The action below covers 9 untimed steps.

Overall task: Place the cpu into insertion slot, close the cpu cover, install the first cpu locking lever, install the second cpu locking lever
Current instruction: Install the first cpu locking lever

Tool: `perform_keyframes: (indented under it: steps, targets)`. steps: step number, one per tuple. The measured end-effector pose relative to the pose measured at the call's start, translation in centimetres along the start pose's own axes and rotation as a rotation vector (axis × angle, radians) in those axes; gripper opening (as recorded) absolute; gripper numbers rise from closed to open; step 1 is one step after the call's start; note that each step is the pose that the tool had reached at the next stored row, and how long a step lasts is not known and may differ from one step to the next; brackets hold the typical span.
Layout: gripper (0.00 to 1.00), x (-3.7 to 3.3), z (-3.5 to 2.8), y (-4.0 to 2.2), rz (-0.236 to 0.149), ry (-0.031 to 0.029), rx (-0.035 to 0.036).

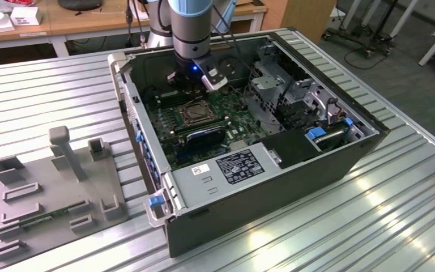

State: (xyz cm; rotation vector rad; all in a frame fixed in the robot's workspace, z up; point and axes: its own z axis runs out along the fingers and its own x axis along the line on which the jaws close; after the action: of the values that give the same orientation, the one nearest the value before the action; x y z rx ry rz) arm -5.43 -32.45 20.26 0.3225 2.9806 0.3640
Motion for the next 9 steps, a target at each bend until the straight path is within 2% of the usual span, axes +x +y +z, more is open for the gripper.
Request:
perform_keyframes:
  steps: [9]
  targets:
    - [0.11, 0.04, 0.09, 0.06, 0.006, -0.0016, 0.0004]
